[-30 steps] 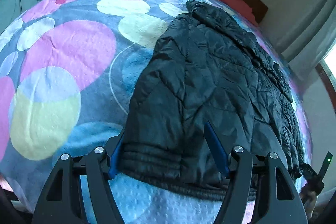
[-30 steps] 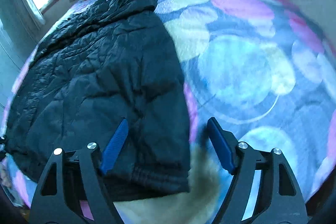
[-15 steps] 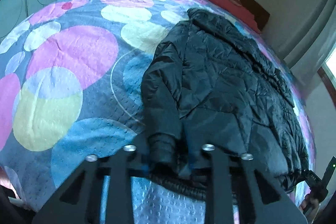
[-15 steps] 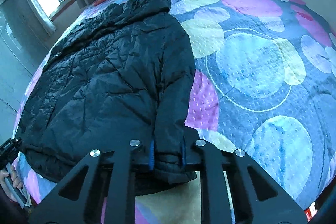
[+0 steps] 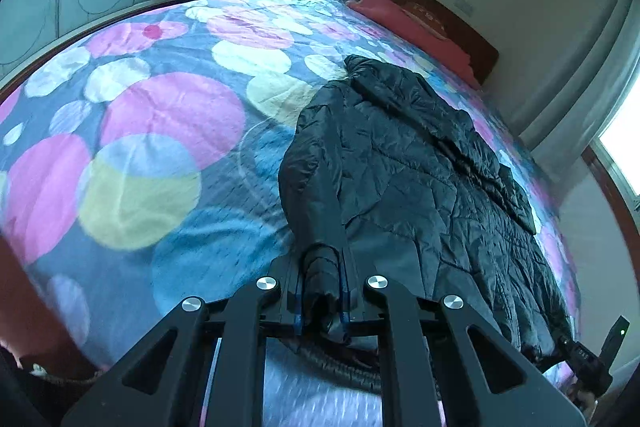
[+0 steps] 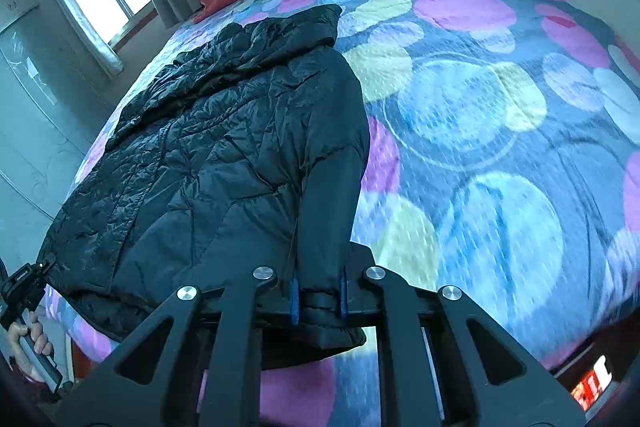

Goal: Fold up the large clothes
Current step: 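Grasp the jacket hem with the left gripper while the right gripper grasps it too, then lift the hem toward the collar with both grippers and open them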

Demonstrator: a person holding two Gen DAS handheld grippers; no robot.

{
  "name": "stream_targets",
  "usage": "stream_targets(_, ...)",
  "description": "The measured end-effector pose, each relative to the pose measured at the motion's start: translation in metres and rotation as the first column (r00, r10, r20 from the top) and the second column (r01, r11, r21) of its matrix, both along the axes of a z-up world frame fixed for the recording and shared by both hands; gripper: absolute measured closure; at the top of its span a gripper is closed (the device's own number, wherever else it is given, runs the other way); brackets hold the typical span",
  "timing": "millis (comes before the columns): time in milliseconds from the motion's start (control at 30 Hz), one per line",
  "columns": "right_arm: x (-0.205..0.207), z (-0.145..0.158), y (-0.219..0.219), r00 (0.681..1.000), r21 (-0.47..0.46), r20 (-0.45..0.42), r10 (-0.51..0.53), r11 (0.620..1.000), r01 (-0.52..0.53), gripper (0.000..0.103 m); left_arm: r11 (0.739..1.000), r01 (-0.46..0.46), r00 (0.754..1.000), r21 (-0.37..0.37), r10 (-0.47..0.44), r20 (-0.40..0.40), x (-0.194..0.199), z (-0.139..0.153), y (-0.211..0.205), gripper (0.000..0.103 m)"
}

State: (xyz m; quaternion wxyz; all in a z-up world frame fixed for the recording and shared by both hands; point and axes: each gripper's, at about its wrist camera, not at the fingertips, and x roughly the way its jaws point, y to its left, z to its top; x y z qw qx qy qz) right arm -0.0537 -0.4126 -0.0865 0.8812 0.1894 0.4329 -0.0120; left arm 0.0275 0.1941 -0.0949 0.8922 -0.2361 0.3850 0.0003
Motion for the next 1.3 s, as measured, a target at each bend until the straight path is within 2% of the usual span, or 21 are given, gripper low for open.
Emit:
stream_targets(167, -0.013, 0.008, -0.008, 1.0, 0.053, 0.021, -0.017, 0.998, 0.016, 0.091, 1.0, -0.012, 1.0, -0.021, 0.013, 0.008, -0.015, 0.008, 0.004, 0.09)
stream_targets(333, -0.004, 0.033, -0.014, 0.996, 0.116, 0.093, -0.009, 0.993, -0.002, 0.091, 0.996, -0.017, 0.996, -0.086, 0.025, 0.085, -0.008, 0.036, 0.012, 0.091)
stream_targets(567, 0.025, 0.063, -0.007, 0.982, 0.148, 0.187, 0.03, 0.987, -0.058, 0.092, 0.999, 0.009, 0.986, -0.036, -0.002, 0.166, 0.034, 0.071, 0.005, 0.092)
stream_targets(733, 0.071, 0.084, -0.005, 0.968, 0.125, 0.246, 0.044, 0.989, -0.077, 0.092, 1.0, 0.017, 0.978, -0.008, -0.015, 0.209, 0.081, 0.09, -0.005, 0.092)
stream_targets(833, 0.106, 0.091, -0.007, 0.964, 0.145, 0.263, 0.033, 0.987, -0.074, 0.092, 1.0, 0.026, 0.976, 0.015, -0.029, 0.216, 0.117, 0.095, -0.013, 0.092)
stream_targets(1067, 0.2, 0.087, -0.02, 0.971, 0.196, 0.239, -0.017, 0.98, -0.031, 0.092, 0.999, 0.025, 0.986, 0.023, -0.029, 0.164, 0.215, 0.085, -0.019, 0.092)
stream_targets(1200, 0.249, 0.064, -0.027, 0.983, 0.205, 0.175, -0.046, 0.979, 0.009, 0.091, 1.0, 0.007, 0.994, 0.027, -0.01, 0.106, 0.263, 0.061, -0.017, 0.092)
stream_targets(1267, 0.278, 0.041, -0.029, 0.991, 0.195, 0.117, -0.06, 0.98, 0.036, 0.091, 0.999, -0.002, 0.998, 0.038, -0.001, 0.066, 0.287, 0.041, -0.017, 0.092)
stream_targets(1300, 0.278, 0.041, -0.029, 0.991, 0.195, 0.117, -0.06, 0.98, 0.036, 0.091, 0.999, -0.003, 0.999, 0.042, 0.0, 0.052, 0.295, 0.034, -0.017, 0.092)
